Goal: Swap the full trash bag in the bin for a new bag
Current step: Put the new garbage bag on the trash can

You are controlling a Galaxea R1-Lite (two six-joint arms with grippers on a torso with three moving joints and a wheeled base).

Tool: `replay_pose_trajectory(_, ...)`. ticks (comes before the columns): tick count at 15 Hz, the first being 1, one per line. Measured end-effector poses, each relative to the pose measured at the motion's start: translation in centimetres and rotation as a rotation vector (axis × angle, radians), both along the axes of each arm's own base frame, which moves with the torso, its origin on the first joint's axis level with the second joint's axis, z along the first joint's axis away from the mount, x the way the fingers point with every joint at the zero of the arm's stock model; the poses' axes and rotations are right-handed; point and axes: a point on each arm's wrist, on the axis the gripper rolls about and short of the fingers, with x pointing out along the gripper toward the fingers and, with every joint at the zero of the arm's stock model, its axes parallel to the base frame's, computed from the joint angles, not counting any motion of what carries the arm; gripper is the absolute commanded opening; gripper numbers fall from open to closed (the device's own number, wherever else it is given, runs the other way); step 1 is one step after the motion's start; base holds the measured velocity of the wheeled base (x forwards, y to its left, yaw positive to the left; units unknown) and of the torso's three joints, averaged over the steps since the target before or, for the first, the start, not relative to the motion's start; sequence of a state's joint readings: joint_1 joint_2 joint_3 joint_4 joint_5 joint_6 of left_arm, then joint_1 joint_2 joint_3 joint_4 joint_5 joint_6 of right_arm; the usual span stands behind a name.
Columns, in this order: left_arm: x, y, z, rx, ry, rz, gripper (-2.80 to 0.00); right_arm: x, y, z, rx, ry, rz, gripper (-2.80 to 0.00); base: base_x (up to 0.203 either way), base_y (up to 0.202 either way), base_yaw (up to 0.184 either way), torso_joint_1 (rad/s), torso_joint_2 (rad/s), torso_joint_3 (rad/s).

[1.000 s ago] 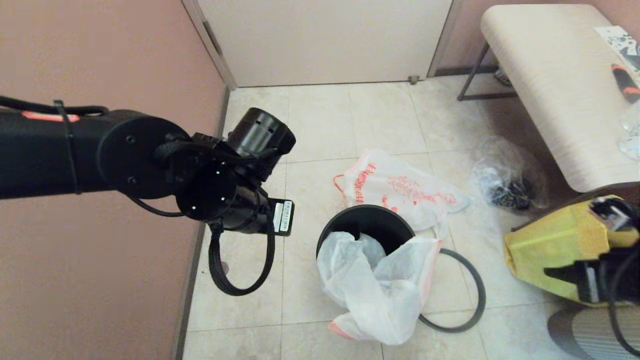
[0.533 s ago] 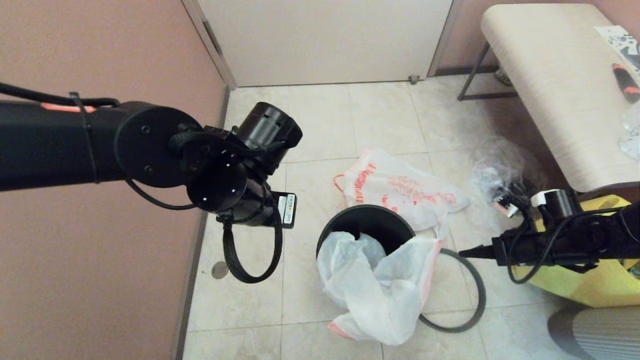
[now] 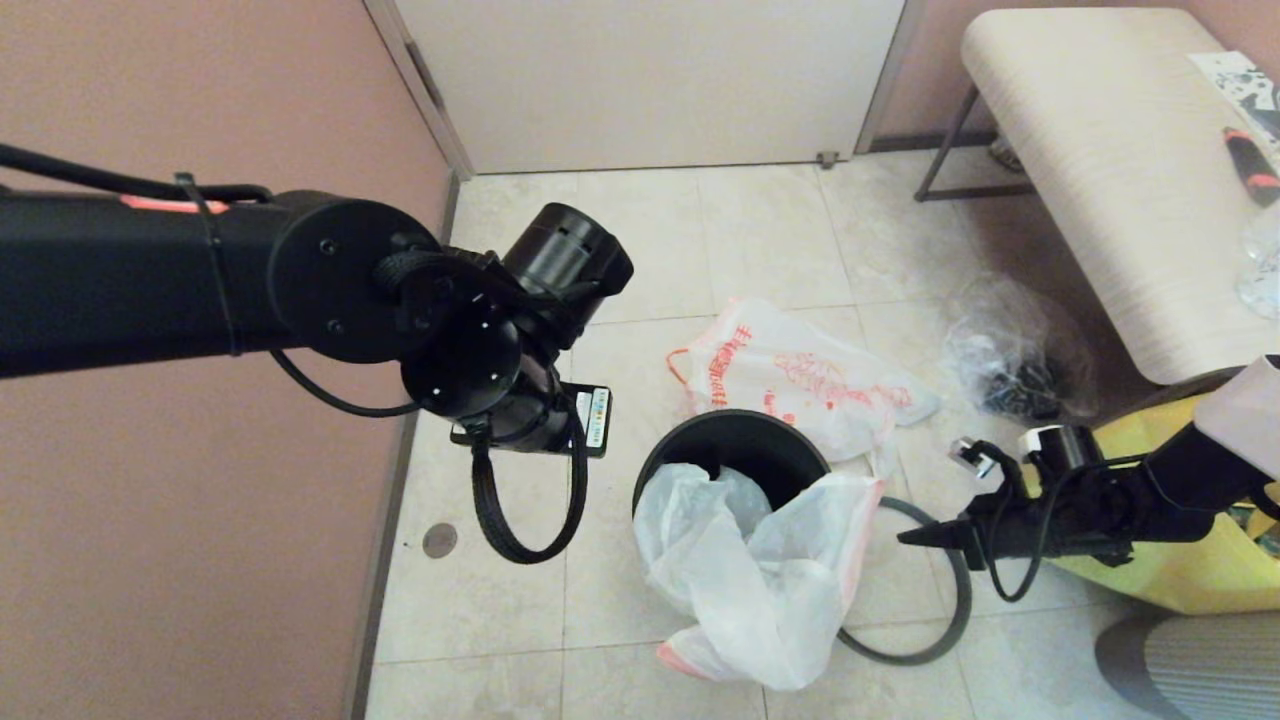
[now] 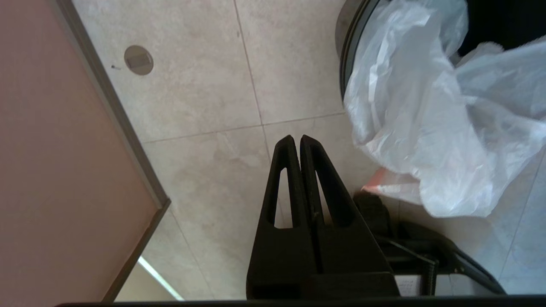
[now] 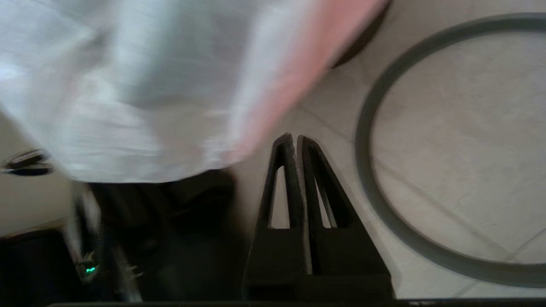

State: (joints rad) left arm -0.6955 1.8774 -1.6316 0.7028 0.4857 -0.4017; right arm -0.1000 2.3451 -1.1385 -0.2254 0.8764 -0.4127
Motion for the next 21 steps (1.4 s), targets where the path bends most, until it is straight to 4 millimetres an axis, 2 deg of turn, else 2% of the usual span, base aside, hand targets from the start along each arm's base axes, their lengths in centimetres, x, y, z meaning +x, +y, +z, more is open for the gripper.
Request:
replay_pose_trajectory(2,0.1,-0.3,0.1,0.001,-0.005,-0.009,-2.80,0.3,-0.4,-1.2,0.001,-0.040,-0.004,0.00,0.000,0.000,0.000,0.000,0.00,0.000)
replay_pose_trajectory(5,0.2,-0.6,-0.1,0.008,-0.006,-0.013,-2.80,0.9,-1.4,-1.7,0.051,-0.114,0.005,0.00,0.000,0.000,0.000,0.000,0.00,0.000)
replay_pose_trajectory(9,0.1,-0.8,0.2,0.010,-0.021,-0.013,-2.80,2.4,-1.4,-2.3,0.124,-0.184,0.045,0.00,0.000,0.000,0.000,0.000,0.00,0.000)
replay_pose_trajectory(18,0.2,-1.3,0.5,0.002,-0.040,-0.017,-2.80,2.9,2.3,-2.5,0.187,-0.152,0.154,0.00,0.000,0.000,0.000,0.000,0.00,0.000)
replay_pose_trajectory(20,0.2,-1.2,0.6,0.001,-0.043,-0.016,-2.80,2.8,2.5,-2.5,0.188,-0.148,0.159,0.00,0.000,0.000,0.000,0.000,0.00,0.000)
replay_pose_trajectory(21,0.2,-1.3,0.7,-0.001,-0.045,-0.016,-2.80,2.8,2.8,-2.5,0.190,-0.137,0.165,-2.80,0.000,0.000,0.000,0.000,0.00,0.000)
